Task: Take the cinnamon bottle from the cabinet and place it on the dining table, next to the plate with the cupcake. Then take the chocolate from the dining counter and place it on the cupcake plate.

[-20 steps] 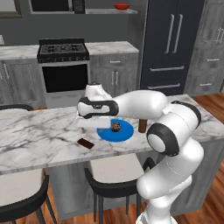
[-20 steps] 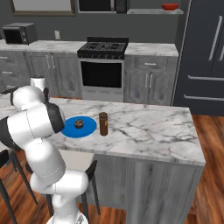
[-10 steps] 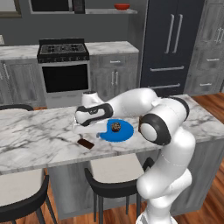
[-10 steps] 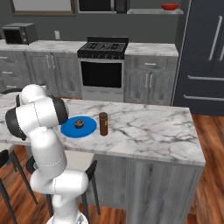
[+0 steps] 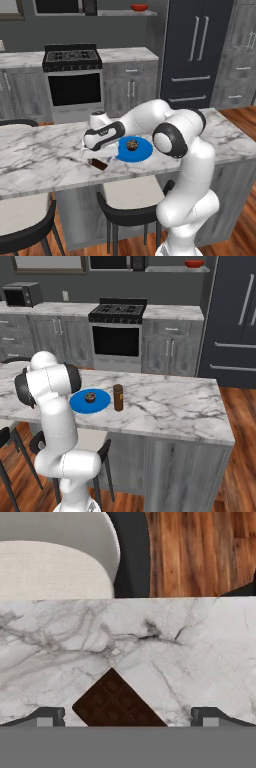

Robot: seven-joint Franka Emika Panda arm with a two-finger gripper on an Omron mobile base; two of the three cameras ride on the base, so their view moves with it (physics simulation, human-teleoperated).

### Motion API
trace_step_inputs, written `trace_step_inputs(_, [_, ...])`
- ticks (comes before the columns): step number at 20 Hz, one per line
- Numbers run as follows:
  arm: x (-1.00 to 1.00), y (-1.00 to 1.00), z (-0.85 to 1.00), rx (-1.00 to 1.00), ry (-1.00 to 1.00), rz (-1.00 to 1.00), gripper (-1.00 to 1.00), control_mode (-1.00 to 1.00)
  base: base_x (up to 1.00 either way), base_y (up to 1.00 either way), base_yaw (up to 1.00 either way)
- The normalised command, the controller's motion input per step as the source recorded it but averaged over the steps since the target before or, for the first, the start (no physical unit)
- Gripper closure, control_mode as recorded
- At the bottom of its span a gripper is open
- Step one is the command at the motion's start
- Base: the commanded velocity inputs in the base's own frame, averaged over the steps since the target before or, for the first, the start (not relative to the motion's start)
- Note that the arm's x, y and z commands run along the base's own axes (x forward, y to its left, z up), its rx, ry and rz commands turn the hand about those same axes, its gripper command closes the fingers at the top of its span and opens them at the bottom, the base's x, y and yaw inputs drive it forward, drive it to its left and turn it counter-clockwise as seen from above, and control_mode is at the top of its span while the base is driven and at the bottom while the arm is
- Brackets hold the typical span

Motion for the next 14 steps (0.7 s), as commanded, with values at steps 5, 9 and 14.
trace_step_inputs(5, [0.02,0.00,-0.20,0.00,0.00,0.01,-1.00,-1.00,0.00,0.00,0.00])
trace_step_inputs(9, [0.00,0.00,-0.17,0.00,-0.01,0.01,-1.00,-1.00,0.00,0.00,0.00])
trace_step_inputs(14, [0.00,0.00,-0.19,0.00,-0.02,0.01,-1.00,-1.00,0.00,0.00,0.00])
